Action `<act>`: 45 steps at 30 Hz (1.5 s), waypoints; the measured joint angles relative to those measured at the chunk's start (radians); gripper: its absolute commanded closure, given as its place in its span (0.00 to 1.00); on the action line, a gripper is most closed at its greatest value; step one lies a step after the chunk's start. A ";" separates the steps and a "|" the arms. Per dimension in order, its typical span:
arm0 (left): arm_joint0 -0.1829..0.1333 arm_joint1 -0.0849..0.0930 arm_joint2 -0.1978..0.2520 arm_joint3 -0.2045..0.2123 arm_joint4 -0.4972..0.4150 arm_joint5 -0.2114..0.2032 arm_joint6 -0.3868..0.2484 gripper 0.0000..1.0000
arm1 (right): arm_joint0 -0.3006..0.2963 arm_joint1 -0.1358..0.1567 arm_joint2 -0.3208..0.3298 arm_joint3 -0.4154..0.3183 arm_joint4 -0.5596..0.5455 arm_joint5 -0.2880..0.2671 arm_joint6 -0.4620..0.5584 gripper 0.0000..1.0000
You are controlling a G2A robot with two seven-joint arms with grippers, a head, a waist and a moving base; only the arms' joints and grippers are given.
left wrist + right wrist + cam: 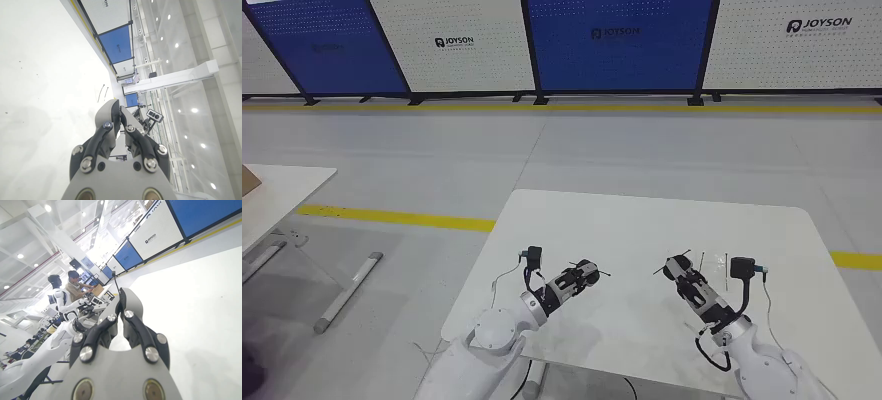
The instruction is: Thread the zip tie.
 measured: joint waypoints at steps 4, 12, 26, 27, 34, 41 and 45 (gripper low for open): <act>0.000 0.000 0.000 0.000 0.000 0.000 0.000 1.00 | 0.000 0.000 0.000 0.000 0.000 0.000 0.000 1.00; 0.000 0.000 0.000 0.000 0.000 0.000 0.000 1.00 | 0.000 0.000 0.000 0.000 0.000 0.000 0.000 1.00; 0.000 0.000 0.000 0.000 0.000 0.000 0.000 1.00 | 0.000 0.000 0.000 0.000 0.000 0.000 0.000 1.00; 0.000 0.000 0.000 0.000 0.000 0.000 0.000 1.00 | 0.000 0.000 0.000 0.000 0.000 0.000 0.000 1.00; 0.000 0.000 0.000 0.000 0.000 0.000 0.000 1.00 | 0.000 0.000 0.000 0.000 0.000 0.000 0.000 1.00; 0.001 -0.002 0.012 -0.023 0.019 -0.018 0.040 1.00 | 0.000 0.000 0.000 0.000 0.000 0.000 0.000 1.00; -0.001 -0.002 0.028 -0.045 0.087 -0.014 0.087 1.00 | 0.000 0.000 0.000 0.000 0.000 0.000 0.000 1.00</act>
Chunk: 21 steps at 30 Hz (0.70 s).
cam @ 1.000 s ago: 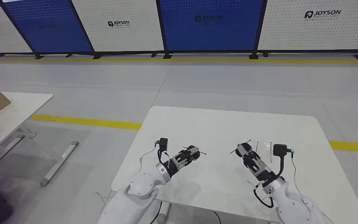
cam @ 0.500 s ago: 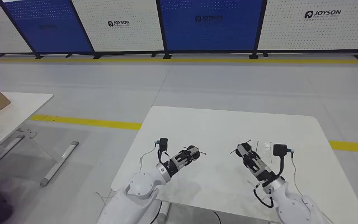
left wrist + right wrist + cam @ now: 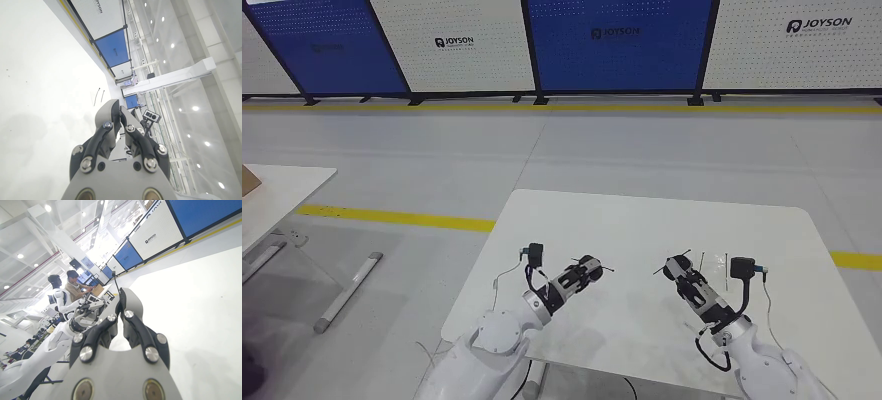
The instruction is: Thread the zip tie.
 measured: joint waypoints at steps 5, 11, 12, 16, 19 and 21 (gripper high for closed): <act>-0.010 -0.003 0.019 -0.004 0.057 0.026 0.052 1.00 | 0.000 0.000 0.000 0.000 0.000 0.000 0.000 1.00; -0.010 -0.003 0.019 -0.003 0.055 0.025 0.050 1.00 | 0.000 0.000 0.000 0.000 0.000 0.000 0.000 1.00; -0.010 -0.003 0.019 -0.003 0.055 0.025 0.050 1.00 | 0.000 0.000 0.000 0.000 0.000 0.000 0.000 1.00; -0.011 -0.003 0.023 -0.004 0.055 0.027 0.050 1.00 | 0.000 0.000 0.000 -0.001 0.000 0.002 -0.002 1.00; -0.018 -0.004 0.033 -0.007 0.061 0.035 0.051 1.00 | 0.000 -0.005 -0.005 -0.013 -0.015 0.014 -0.028 1.00; -0.019 -0.005 0.039 -0.012 0.063 0.038 0.050 1.00 | 0.001 -0.009 -0.015 -0.019 -0.026 0.020 -0.042 1.00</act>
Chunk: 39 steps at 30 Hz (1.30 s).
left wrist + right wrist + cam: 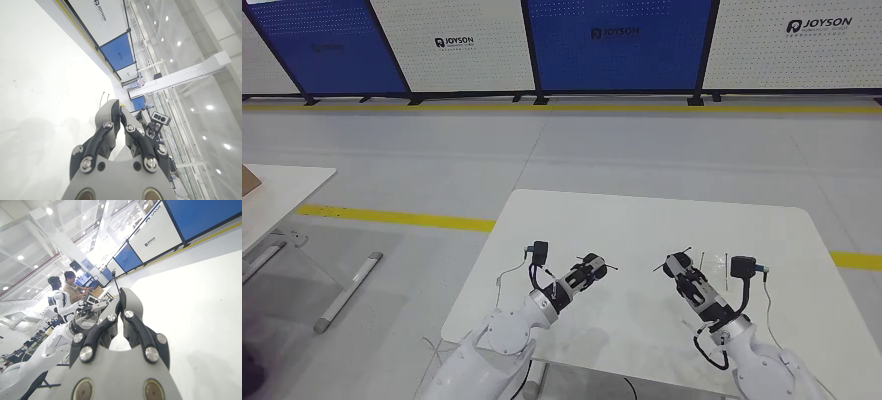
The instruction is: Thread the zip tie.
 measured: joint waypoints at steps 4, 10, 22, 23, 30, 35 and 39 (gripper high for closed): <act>-0.005 -0.003 0.019 -0.005 0.020 0.004 0.026 1.00 | 0.014 -0.011 -0.036 -0.001 -0.056 0.036 -0.038 1.00; -0.006 -0.004 0.022 -0.003 0.025 0.004 0.037 1.00 | 0.015 -0.012 -0.039 -0.001 -0.062 0.042 -0.044 1.00; -0.018 -0.008 0.044 -0.004 -0.027 -0.006 0.014 1.00 | 0.025 -0.029 -0.088 0.035 0.000 -0.010 -0.037 1.00; -0.019 -0.008 0.045 -0.005 -0.030 -0.009 0.017 1.00 | 0.029 -0.032 -0.096 0.042 0.007 -0.016 -0.041 1.00; -0.022 -0.011 0.048 -0.006 -0.047 -0.019 0.040 1.00 | 0.037 -0.037 -0.105 0.051 0.025 -0.020 -0.057 1.00; -0.022 -0.011 0.048 -0.006 -0.047 -0.019 0.040 1.00 | 0.036 -0.037 -0.104 0.050 0.026 -0.019 -0.058 1.00; -0.028 -0.014 0.055 0.001 -0.037 -0.024 0.078 1.00 | 0.018 -0.048 -0.105 0.043 0.079 -0.011 -0.131 1.00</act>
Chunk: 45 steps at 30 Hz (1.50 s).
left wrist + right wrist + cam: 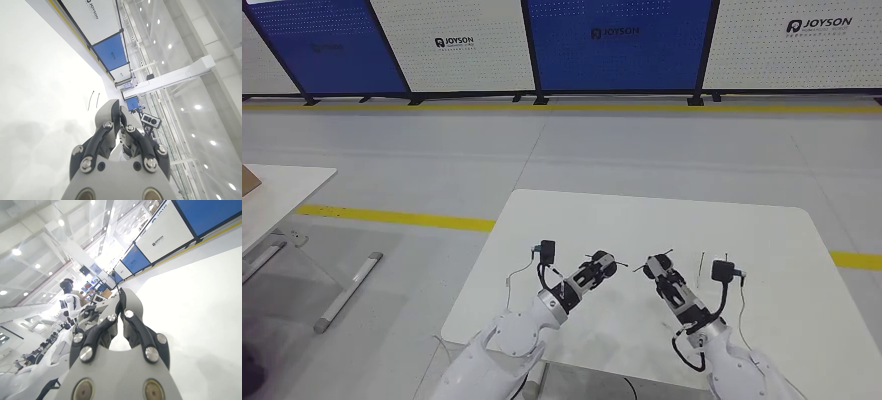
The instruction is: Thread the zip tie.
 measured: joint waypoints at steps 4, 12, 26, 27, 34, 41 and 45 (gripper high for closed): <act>-0.009 -0.004 0.012 0.008 -0.001 -0.009 0.027 1.00 | -0.014 -0.014 -0.021 0.009 -0.019 0.008 -0.109 1.00; -0.013 -0.006 0.015 0.009 0.002 -0.009 0.039 1.00 | -0.015 -0.019 -0.028 0.013 -0.056 0.043 -0.143 1.00; -0.022 -0.016 0.044 0.027 0.073 -0.018 0.157 1.00 | -0.020 -0.041 -0.066 0.007 -0.213 0.119 -0.314 1.00; -0.022 -0.016 0.044 0.027 0.073 -0.018 0.156 1.00 | -0.020 -0.041 -0.066 0.008 -0.213 0.119 -0.314 1.00; -0.022 -0.016 0.043 0.026 0.072 -0.018 0.156 1.00 | -0.020 -0.041 -0.065 0.007 -0.210 0.118 -0.311 1.00; -0.022 -0.016 0.055 0.032 0.108 -0.024 0.133 1.00 | -0.015 -0.045 -0.058 0.011 -0.180 0.097 -0.248 1.00; -0.022 -0.016 0.059 0.034 0.114 -0.022 0.119 1.00 | -0.003 -0.047 -0.053 0.022 -0.147 0.091 -0.212 1.00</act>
